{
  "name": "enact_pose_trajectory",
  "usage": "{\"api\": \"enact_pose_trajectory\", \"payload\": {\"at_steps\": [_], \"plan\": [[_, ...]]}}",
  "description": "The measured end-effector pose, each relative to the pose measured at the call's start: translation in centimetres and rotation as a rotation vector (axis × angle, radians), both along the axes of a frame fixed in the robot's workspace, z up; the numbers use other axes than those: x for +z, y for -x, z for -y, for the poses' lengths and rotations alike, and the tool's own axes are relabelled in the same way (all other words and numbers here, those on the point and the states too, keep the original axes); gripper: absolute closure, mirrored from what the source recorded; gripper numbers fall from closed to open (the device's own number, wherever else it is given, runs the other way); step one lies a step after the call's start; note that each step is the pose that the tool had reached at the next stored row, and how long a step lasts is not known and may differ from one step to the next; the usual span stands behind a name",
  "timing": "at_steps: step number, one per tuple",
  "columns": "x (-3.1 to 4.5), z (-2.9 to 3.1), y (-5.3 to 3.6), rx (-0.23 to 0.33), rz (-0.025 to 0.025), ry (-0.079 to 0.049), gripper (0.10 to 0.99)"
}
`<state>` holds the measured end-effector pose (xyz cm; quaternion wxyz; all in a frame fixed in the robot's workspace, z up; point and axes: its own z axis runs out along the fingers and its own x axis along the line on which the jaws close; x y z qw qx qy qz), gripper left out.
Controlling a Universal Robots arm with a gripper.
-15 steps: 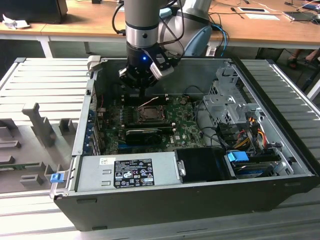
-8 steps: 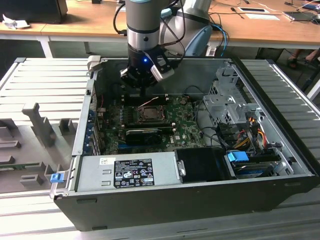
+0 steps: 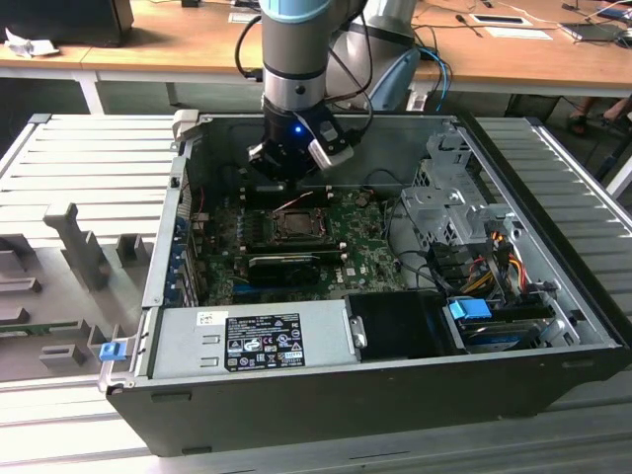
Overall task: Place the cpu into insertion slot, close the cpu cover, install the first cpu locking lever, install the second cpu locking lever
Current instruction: 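Install the first cpu locking lever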
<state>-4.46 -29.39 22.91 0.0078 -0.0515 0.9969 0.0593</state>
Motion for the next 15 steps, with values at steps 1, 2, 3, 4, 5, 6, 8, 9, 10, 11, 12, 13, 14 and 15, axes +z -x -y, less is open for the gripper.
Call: {"api": "enact_pose_trajectory", "payload": {"at_steps": [1,2,3,4,5,6,8,9,10,11,12,13,14,15], "plan": [[-0.06,-0.01,-0.08,0.0,0.0,0.0,0.98],[-0.14,-0.01,-0.18,0.0,0.0001,0.0,0.98],[-0.32,-0.01,-0.32,0.0,0.0001,0.0,0.98],[-0.47,-0.01,-0.52,0.0,0.0,0.0,0.98],[-0.54,-0.01,-0.66,0.0,0.0,0.0,0.98],[-0.71,-0.01,-0.96,0.0,0.0,0.0,0.98],[-0.82,-0.01,-1.11,0.0,0.0,0.0,0.98],[-0.91,-0.01,-1.22,0.0,0.0,0.0,0.98],[-1.02,-0.01,-1.31,0.0,0.0,0.0,0.98],[-1.07,-0.02,-1.34,0.0,0.0,-0.001,0.98],[-1.16,-0.03,-1.4,0.0,0.0,-0.001,0.98],[-1.28,-0.03,-1.52,-0.001,0.0,-0.002,0.98],[-1.44,-0.03,-1.65,-0.011,0.0,-0.004,0.98],[-1.51,-0.03,-1.73,-0.017,0.0,-0.004,0.98]]}}
